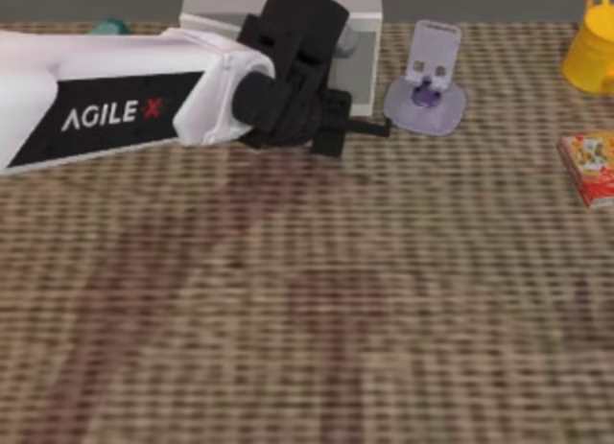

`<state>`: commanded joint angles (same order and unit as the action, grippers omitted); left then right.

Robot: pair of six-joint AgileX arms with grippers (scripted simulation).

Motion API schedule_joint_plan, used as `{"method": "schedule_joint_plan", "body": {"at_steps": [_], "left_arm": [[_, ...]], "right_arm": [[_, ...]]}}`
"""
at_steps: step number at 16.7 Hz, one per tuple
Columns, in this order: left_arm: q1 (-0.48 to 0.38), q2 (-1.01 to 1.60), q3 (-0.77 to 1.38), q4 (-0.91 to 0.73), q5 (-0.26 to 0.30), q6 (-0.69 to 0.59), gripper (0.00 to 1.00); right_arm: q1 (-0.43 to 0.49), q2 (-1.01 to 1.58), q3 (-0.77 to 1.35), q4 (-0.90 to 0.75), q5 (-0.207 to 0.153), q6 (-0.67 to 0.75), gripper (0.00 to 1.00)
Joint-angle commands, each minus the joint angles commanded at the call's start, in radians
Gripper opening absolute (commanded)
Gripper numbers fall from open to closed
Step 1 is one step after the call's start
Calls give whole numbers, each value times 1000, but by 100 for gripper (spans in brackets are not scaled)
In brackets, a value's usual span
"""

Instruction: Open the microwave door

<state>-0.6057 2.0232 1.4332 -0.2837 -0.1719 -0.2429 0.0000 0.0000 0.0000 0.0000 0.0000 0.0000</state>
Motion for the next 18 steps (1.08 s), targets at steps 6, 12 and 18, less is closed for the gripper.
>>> {"method": "schedule_joint_plan", "body": {"at_steps": [6, 12, 18], "left_arm": [[0, 0, 0, 0, 0, 0, 0], [0, 0, 0, 0, 0, 0, 0], [3, -18, -22, 13, 23, 22, 0]], "right_arm": [[0, 0, 0, 0, 0, 0, 100], [0, 0, 0, 0, 0, 0, 100], [0, 0, 0, 0, 0, 0, 100]]}}
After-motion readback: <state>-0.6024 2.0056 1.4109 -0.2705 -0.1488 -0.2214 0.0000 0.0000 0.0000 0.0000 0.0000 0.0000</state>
